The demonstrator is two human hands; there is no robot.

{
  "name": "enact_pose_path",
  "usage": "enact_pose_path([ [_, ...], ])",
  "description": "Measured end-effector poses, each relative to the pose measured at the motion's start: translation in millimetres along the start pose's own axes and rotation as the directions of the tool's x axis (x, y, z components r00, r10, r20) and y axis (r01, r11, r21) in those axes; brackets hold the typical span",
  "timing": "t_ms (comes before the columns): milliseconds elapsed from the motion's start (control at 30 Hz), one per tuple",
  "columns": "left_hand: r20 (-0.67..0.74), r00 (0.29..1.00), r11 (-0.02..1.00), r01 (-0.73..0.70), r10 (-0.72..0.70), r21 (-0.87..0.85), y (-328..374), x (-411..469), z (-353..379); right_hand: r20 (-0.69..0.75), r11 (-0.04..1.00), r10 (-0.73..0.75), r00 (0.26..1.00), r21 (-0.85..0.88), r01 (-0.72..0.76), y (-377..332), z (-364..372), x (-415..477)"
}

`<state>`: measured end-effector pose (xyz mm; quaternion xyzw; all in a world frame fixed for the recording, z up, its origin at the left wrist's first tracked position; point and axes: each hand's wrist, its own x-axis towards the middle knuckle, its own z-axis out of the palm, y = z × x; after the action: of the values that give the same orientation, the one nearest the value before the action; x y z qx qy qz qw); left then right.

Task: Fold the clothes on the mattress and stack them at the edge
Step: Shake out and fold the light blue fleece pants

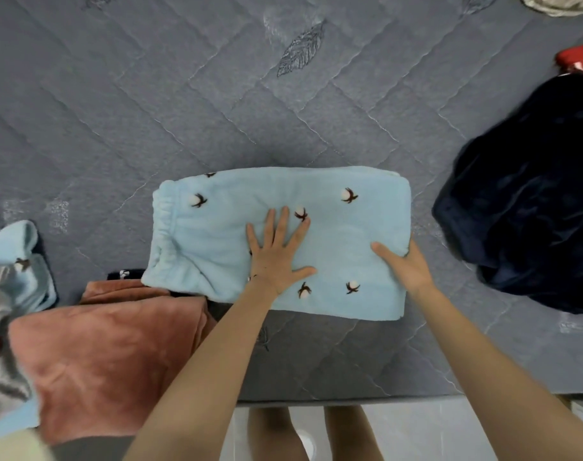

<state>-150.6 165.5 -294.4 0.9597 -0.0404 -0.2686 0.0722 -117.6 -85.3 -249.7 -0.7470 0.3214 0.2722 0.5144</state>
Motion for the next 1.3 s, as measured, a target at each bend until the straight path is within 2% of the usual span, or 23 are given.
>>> enact_pose_path([
  [133, 0.024, 0.999, 1.0, 0.028, -0.027, -0.012, 5, -5, -7, 0.034, 0.998, 0.024, 0.999, 0.055, -0.025, 2, -4, -8],
  [267, 0.045, 0.998, 0.996, 0.053, -0.05, -0.075, 11, -15, -14, -0.01, 0.998, -0.055, 0.998, 0.043, 0.055, -7, -1, -20],
  [333, 0.014, 0.998, 0.974, 0.06, -0.059, -0.218, 12, -24, -19, -0.042, 0.992, -0.099, 0.994, 0.073, 0.101, -17, 4, -30],
  [400, -0.077, 0.992, 0.905, 0.055, -0.096, -0.422, 13, -34, -28, -0.061, 0.983, -0.134, 0.989, 0.119, 0.14, -30, 12, -41],
  [433, -0.118, 0.984, 0.838, 0.047, -0.132, -0.543, 14, -40, -34, -0.066, 0.976, -0.154, 0.986, 0.146, 0.162, -37, 19, -48],
  [500, -0.117, 0.963, 0.579, 0.048, -0.244, -0.814, 12, -51, -50, -0.072, 0.96, -0.2, 0.977, 0.187, 0.21, -54, 37, -62],
  [567, -0.018, 0.943, 0.291, 0.085, -0.333, -0.953, 3, -62, -71, -0.065, 0.95, -0.251, 0.966, 0.176, 0.259, -73, 61, -76],
  [600, 0.021, 0.935, 0.203, 0.099, -0.354, -0.974, -5, -66, -81, -0.049, 0.946, -0.28, 0.959, 0.158, 0.284, -82, 75, -83],
  [667, 0.061, 0.924, 0.085, 0.1, -0.377, -0.991, -28, -76, -99, 0.007, 0.934, -0.341, 0.94, 0.114, 0.338, -100, 106, -97],
  [833, 0.167, 0.884, -0.113, 0.13, -0.437, -0.985, -94, -85, -136, 0.21, 0.885, -0.462, 0.862, 0.049, 0.462, -126, 187, -129],
  [867, 0.189, 0.877, -0.131, 0.145, -0.442, -0.981, -106, -85, -140, 0.254, 0.88, -0.467, 0.847, 0.042, 0.473, -128, 202, -134],
  [1000, 0.208, 0.877, -0.097, 0.184, -0.433, -0.978, -143, -85, -140, 0.515, 0.856, -0.423, 0.745, -0.042, 0.515, -123, 242, -139],
  [1100, 0.133, 0.865, 0.047, 0.177, -0.484, -0.983, -152, -79, -129, 0.651, 0.818, -0.362, 0.668, -0.121, 0.562, -110, 250, -128],
  [1133, 0.123, 0.833, 0.047, 0.175, -0.539, -0.983, -154, -77, -125, 0.633, 0.774, -0.389, 0.67, -0.171, 0.61, -106, 249, -124],
  [1200, 0.083, 0.768, 0.038, 0.138, -0.635, -0.99, -160, -75, -122, 0.509, 0.652, -0.525, 0.682, -0.274, 0.707, -97, 242, -115],
  [1267, 0.006, 0.716, 0.067, 0.074, -0.698, -0.995, -173, -75, -119, 0.406, 0.529, -0.649, 0.643, -0.367, 0.765, -89, 235, -107],
  [1300, -0.019, 0.696, 0.076, 0.051, -0.718, -0.996, -180, -75, -118, 0.386, 0.497, -0.664, 0.64, -0.412, 0.764, -86, 232, -103],
])
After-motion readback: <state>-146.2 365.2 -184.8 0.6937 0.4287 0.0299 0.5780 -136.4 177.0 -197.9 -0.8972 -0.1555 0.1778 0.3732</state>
